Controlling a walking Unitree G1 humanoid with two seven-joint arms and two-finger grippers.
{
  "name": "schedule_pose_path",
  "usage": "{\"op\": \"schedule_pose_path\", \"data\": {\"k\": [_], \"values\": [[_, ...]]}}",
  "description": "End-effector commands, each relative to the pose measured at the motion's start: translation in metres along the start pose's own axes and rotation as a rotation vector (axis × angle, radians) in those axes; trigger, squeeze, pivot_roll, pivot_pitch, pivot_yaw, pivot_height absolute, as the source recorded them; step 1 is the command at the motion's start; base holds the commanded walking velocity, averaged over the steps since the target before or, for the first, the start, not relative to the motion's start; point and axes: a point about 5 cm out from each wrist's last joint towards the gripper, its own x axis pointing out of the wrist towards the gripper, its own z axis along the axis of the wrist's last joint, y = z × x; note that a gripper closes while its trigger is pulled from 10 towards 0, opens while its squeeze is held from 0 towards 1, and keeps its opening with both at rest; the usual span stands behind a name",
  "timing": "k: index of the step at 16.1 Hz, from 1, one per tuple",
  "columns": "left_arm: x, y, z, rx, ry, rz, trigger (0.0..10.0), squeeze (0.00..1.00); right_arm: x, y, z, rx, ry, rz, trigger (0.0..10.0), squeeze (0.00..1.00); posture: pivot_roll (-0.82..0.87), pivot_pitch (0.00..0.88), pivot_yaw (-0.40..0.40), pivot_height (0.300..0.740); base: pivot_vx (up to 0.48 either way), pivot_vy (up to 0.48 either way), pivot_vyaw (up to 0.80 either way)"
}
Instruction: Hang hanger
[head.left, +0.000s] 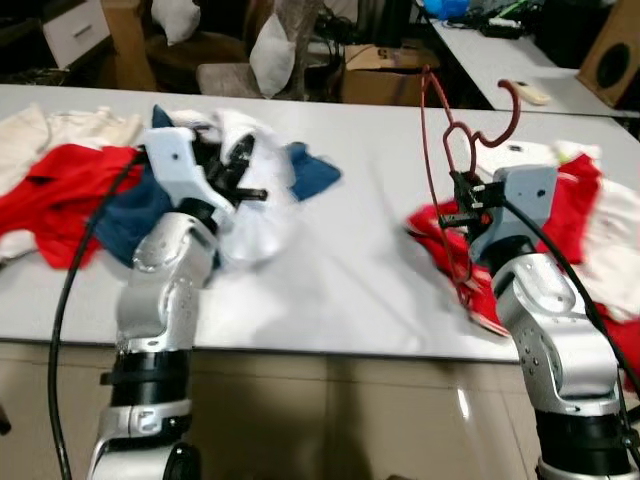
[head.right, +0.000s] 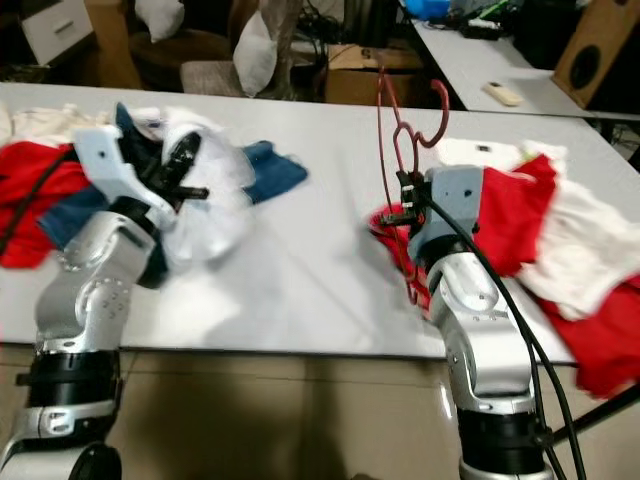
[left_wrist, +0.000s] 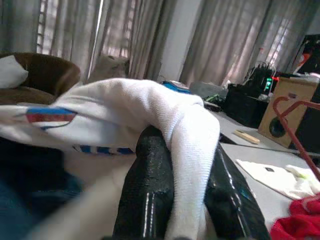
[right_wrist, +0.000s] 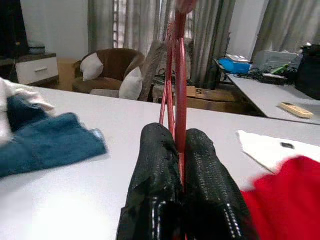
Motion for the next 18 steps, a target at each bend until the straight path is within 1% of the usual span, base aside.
{"op": "schedule_pose_path", "data": {"k": [1,2,3,4,5,7,9,11,15,18], "values": [[0.006,-0.013,0.002,-0.004,-0.004,-0.046,10.0,0.00,-0.003,-0.007,0.002,-0.013,-0.006,-0.027,10.0,0.00,-0.07,0.000,0.026,0.740,0.000,-0.412,0.00],[0.007,-0.011,-0.003,0.003,0.029,-0.031,10.0,0.00,-0.004,-0.006,0.002,-0.010,-0.010,-0.027,10.0,0.00,-0.07,0.000,0.028,0.740,0.000,0.000,0.00],[0.008,-0.005,-0.012,0.027,0.084,-0.003,10.0,0.00,-0.004,-0.006,0.002,-0.006,-0.013,-0.028,10.0,0.00,-0.07,0.000,0.029,0.740,0.000,0.000,0.00],[0.008,0.000,-0.018,0.068,0.117,0.007,10.0,0.00,-0.006,-0.005,0.001,0.000,-0.010,-0.038,10.0,0.00,-0.07,0.000,0.033,0.740,0.000,0.000,0.00],[0.008,0.004,-0.021,0.087,0.131,0.011,10.0,0.00,-0.007,-0.006,0.000,0.007,-0.005,-0.050,10.0,0.00,-0.08,0.000,0.036,0.740,0.000,0.000,0.00],[0.008,0.006,-0.019,0.063,0.122,0.011,10.0,0.00,-0.009,-0.005,-0.002,0.009,0.000,-0.055,10.0,0.00,-0.08,0.000,0.040,0.740,0.000,0.000,0.00],[0.005,0.005,-0.021,0.073,0.132,0.005,10.0,0.00,-0.009,-0.004,-0.002,0.006,0.004,-0.050,10.0,0.00,-0.08,0.000,0.039,0.740,0.000,0.000,0.00],[-0.002,0.003,-0.028,0.095,0.141,-0.009,10.0,0.00,-0.009,-0.005,-0.001,0.027,0.007,-0.040,10.0,0.00,-0.08,0.000,0.029,0.740,0.000,0.000,-0.80],[-0.003,0.002,-0.028,0.114,0.131,-0.019,10.0,0.00,-0.007,-0.005,0.000,0.022,0.004,-0.038,10.0,0.00,-0.08,0.000,0.017,0.740,0.000,0.000,-0.80],[-0.004,0.005,-0.030,0.114,0.137,-0.006,10.0,0.00,-0.007,-0.004,0.000,0.026,0.008,-0.041,10.0,0.00,-0.08,0.000,0.023,0.740,0.000,0.000,-0.80]]}}
